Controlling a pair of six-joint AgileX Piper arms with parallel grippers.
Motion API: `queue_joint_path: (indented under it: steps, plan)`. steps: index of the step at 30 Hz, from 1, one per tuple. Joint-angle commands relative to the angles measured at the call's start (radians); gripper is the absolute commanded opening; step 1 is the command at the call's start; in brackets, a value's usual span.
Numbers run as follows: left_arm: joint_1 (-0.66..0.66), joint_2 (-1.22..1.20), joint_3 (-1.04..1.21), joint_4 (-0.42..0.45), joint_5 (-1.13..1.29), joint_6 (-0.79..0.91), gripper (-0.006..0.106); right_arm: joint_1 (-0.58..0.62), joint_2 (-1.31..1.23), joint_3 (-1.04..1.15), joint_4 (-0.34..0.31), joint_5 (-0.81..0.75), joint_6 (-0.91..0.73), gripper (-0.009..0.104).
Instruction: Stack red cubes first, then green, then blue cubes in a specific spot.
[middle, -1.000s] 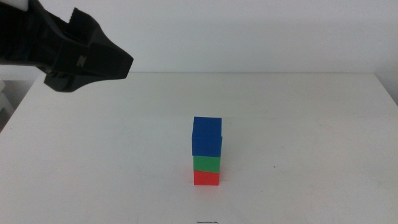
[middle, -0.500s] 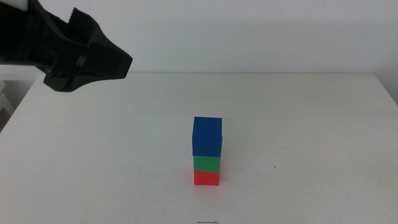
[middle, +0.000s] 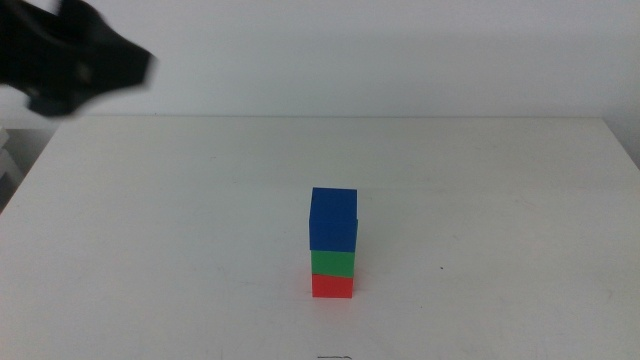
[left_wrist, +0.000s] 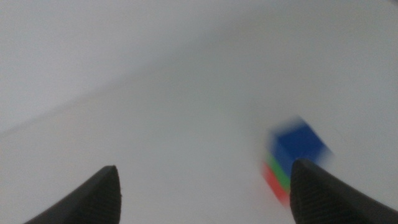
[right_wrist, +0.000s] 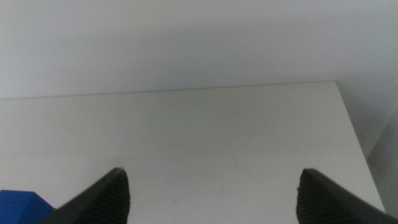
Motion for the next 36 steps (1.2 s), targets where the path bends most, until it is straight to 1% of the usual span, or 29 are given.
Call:
queue_joint_path:
  steps: [1, 6, 10, 13, 23, 26, 28, 30, 36]
  plan:
    - [0.088, -0.064, 0.048, 0.012, -0.216, -0.051, 0.093, -0.006, -0.005, -0.023, -0.014, -0.072, -0.013, 0.073]
    - [0.320, -0.217, 0.254, 0.012, -0.455, -0.053, 0.093, -0.006, -0.005, -0.023, -0.014, -0.072, -0.013, 0.073]
    - [0.434, -0.320, 0.373, 0.012, -0.526, -0.060, 0.093, -0.006, -0.005, -0.023, -0.013, -0.072, -0.013, 0.073]
    - [0.467, -0.352, 0.404, 0.012, -0.518, -0.061, 0.093, -0.006, -0.005, -0.023, -0.013, -0.072, -0.013, 0.073]
    - [0.469, -0.365, 0.434, 0.023, -0.501, -0.060, 0.093, -0.006, -0.005, -0.022, -0.016, -0.072, -0.013, 0.073]
    - [0.469, -0.378, 0.464, 0.023, -0.506, -0.060, 0.093, -0.006, -0.008, -0.017, -0.059, -0.083, -0.013, 0.073]
    - [0.469, -0.417, 0.512, 0.023, -0.512, -0.060, 0.093, -0.006, -0.033, 0.021, -0.109, -0.151, -0.013, 0.073]
    - [0.469, -0.473, 0.584, 0.021, -0.518, -0.060, 0.093, -0.006, -0.074, 0.097, -0.137, -0.248, -0.013, 0.073]
    - [0.469, -0.651, 0.824, 0.020, -0.527, -0.060, 0.093, -0.006, -0.234, 0.386, -0.137, -0.533, -0.013, 0.073]
